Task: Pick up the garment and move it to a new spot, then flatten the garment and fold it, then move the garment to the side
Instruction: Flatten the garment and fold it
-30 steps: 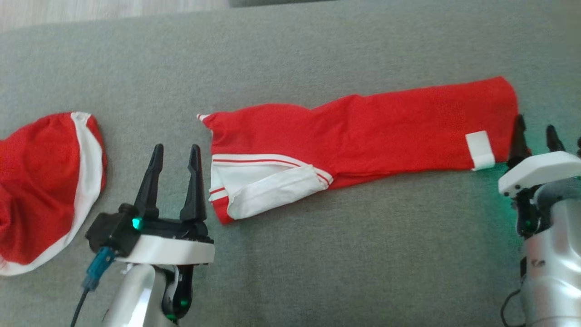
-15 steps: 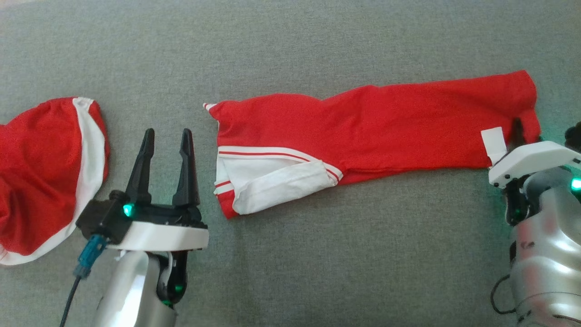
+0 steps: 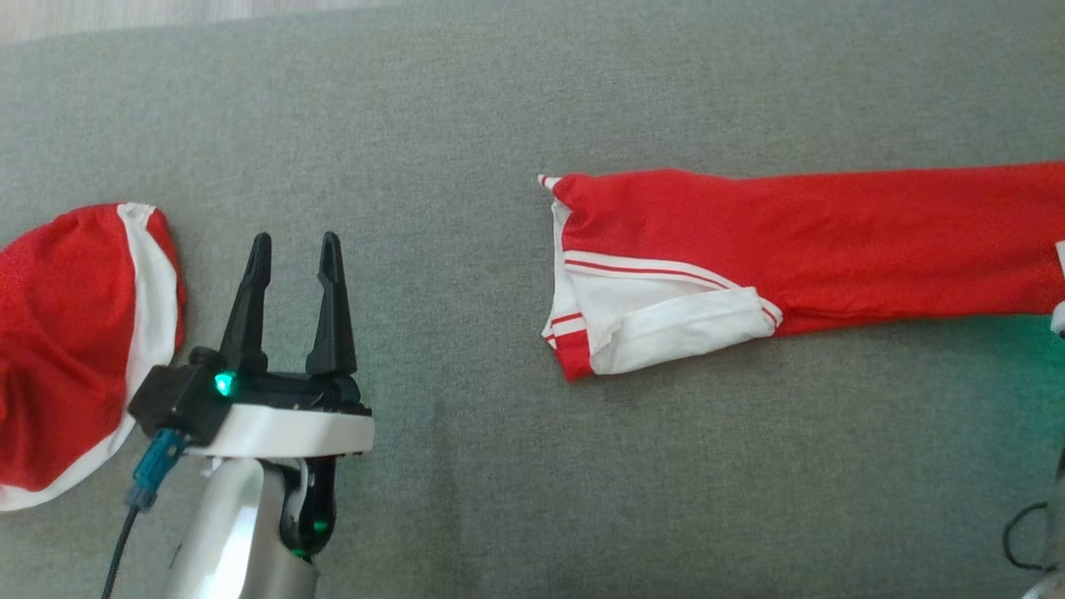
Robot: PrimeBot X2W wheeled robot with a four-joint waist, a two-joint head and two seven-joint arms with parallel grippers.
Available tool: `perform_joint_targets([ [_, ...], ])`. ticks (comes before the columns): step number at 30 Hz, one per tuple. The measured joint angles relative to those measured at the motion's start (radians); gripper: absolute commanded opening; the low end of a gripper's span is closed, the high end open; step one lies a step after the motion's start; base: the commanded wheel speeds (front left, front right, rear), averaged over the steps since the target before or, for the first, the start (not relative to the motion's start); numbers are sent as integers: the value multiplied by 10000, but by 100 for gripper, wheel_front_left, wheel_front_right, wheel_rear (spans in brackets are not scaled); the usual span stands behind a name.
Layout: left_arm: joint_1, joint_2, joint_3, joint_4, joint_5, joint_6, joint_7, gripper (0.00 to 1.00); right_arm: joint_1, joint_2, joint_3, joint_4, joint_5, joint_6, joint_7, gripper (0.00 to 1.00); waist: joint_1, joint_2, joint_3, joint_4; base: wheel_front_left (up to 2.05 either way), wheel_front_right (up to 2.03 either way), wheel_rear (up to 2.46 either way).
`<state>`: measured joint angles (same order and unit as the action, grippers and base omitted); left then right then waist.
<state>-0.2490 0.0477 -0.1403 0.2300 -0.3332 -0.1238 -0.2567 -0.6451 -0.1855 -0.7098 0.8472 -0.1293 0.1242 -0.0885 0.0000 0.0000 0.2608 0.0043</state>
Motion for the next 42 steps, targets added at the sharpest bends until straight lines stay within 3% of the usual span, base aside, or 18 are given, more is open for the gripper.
perform_joint_targets([
  [7, 171, -12, 102, 48, -2, -8, 0, 100, -3, 757, 345, -545, -199, 0, -88, 0, 0, 0, -488, -150, 0, 0, 0],
  [11, 394, -12, 117, 52, -17, -10, 0, 100, -3, 1220, 1342, -899, 36, 0, -82, 0, -1, 0, -878, -188, 0, 0, 0],
  [16, 610, -12, 121, 52, -134, -10, 0, 100, 4, 1277, 2778, -1139, 865, -2, 13, 0, -1, 0, -1287, -137, 0, 0, 0],
  [24, 925, -15, 102, 77, -282, 2, 0, 100, 631, 1266, 7566, -1060, 4855, -2, 52, 0, -2, 0, -1852, 214, 0, 0, 0],
  [29, 956, -15, 38, 102, -282, 4, 0, 100, 1080, 1262, 9862, -1197, 6224, -2, -29, 0, -2, 0, -1925, 526, 0, 0, 0],
  [35, 954, -15, -94, 105, -284, 8, 0, 100, 1090, 1258, 11476, -1051, 7097, -2, -217, 0, -1, 0, -1837, 948, 0, 0, 0],
  [42, 954, -15, -148, 167, -380, 8, 0, 100, 1208, 1248, 12345, -213, 7402, -2, -447, 0, 0, 0, -1664, 1252, 0, 0, 0],
])
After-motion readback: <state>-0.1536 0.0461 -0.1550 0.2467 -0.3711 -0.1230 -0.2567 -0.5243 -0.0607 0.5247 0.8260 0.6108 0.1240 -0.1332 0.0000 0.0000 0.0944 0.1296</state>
